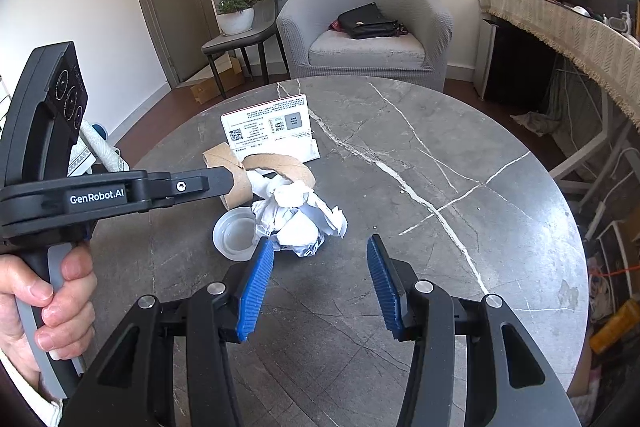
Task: Collect trash
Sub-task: 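Move both grippers back toward the remaining trash on the table, then grasp brown tape roll with left gripper while right gripper grasps crumpled white paper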
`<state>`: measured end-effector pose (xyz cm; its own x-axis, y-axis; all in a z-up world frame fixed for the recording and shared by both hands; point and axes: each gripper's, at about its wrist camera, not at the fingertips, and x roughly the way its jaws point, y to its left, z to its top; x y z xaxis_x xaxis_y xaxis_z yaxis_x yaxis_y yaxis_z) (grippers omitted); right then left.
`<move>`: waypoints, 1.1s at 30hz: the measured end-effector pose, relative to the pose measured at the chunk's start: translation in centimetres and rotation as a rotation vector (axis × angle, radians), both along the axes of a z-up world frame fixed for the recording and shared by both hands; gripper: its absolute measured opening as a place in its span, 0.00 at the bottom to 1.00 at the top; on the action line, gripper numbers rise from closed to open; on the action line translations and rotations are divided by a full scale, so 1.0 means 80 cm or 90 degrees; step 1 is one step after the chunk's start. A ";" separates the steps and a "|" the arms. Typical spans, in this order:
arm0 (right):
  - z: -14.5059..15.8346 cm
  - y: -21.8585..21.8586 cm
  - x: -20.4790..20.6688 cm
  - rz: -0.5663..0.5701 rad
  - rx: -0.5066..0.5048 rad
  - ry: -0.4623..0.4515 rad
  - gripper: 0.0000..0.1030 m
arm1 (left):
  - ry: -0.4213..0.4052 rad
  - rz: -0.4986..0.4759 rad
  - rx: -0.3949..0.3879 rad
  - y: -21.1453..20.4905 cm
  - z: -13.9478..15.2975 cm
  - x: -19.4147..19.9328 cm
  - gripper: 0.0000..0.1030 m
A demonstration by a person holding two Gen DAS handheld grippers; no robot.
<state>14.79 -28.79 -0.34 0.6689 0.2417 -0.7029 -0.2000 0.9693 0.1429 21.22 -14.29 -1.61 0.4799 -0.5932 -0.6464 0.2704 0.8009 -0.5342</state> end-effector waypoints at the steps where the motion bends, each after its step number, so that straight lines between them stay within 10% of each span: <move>1: -0.001 0.000 0.000 0.000 0.002 -0.001 0.48 | 0.001 0.001 0.002 0.001 -0.001 0.001 0.07; 14: -0.002 0.007 0.003 0.002 0.010 0.000 0.60 | -0.031 -0.004 0.027 -0.001 0.008 -0.005 0.02; 33: -0.012 0.024 0.031 -0.031 0.032 0.014 0.53 | -0.063 0.038 0.075 0.065 0.033 -0.016 0.02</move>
